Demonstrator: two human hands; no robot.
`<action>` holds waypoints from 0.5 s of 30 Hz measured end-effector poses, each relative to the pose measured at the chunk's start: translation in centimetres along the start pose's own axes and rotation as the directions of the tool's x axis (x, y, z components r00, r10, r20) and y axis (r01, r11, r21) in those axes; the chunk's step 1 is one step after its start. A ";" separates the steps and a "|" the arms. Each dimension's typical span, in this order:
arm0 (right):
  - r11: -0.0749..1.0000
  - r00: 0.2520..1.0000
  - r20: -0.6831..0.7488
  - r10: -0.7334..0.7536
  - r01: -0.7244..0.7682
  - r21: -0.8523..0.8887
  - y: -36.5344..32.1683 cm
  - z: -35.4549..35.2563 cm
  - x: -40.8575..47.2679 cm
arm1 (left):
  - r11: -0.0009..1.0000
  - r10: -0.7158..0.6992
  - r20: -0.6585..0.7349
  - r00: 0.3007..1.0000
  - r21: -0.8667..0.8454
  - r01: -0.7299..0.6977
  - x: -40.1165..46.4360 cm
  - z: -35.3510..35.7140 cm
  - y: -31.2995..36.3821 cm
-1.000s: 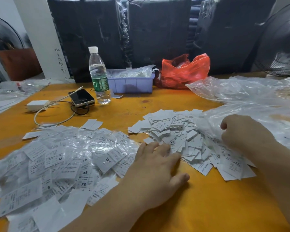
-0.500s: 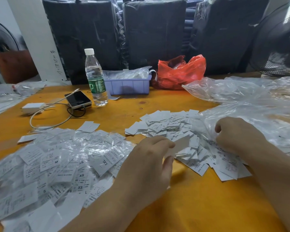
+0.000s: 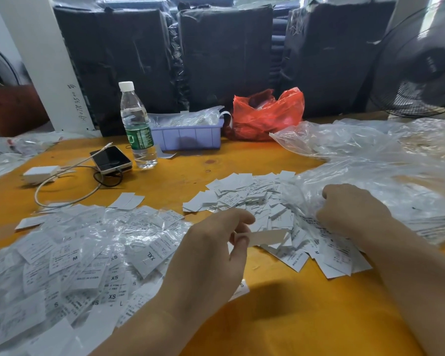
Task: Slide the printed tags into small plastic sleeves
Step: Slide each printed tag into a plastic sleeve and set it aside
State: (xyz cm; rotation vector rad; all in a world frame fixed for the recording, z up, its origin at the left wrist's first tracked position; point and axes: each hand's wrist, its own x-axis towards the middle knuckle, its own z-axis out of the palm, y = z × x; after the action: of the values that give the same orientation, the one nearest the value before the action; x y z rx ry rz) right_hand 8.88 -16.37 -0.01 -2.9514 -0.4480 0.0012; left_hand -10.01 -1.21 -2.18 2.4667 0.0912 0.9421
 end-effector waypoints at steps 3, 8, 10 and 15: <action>0.999 0.999 -0.038 -0.001 0.002 0.038 0.1 -0.3 -0.1 | 1.000 -0.003 -0.003 1.000 -0.001 0.003 0.0 0.0 -0.1; 0.995 0.996 0.000 0.084 -0.084 0.053 -0.1 -0.2 0.1 | 0.997 -0.056 -0.012 0.998 -0.049 0.055 0.0 0.1 -0.2; 0.992 0.995 0.035 0.090 -0.093 0.082 0.1 0.0 0.3 | 0.994 -0.086 -0.013 0.996 -0.071 0.085 0.0 0.1 -0.1; 0.995 0.999 -0.037 0.036 -0.032 0.096 0.3 -0.1 0.3 | 0.985 -0.139 -0.008 0.990 -0.107 0.137 0.1 0.0 -0.1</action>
State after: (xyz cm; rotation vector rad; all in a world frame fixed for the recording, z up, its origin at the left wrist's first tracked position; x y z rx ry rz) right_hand 9.21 -16.59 0.01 -2.8599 -0.3812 -0.0298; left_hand -9.92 -1.13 -2.16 2.3231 0.2086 0.8834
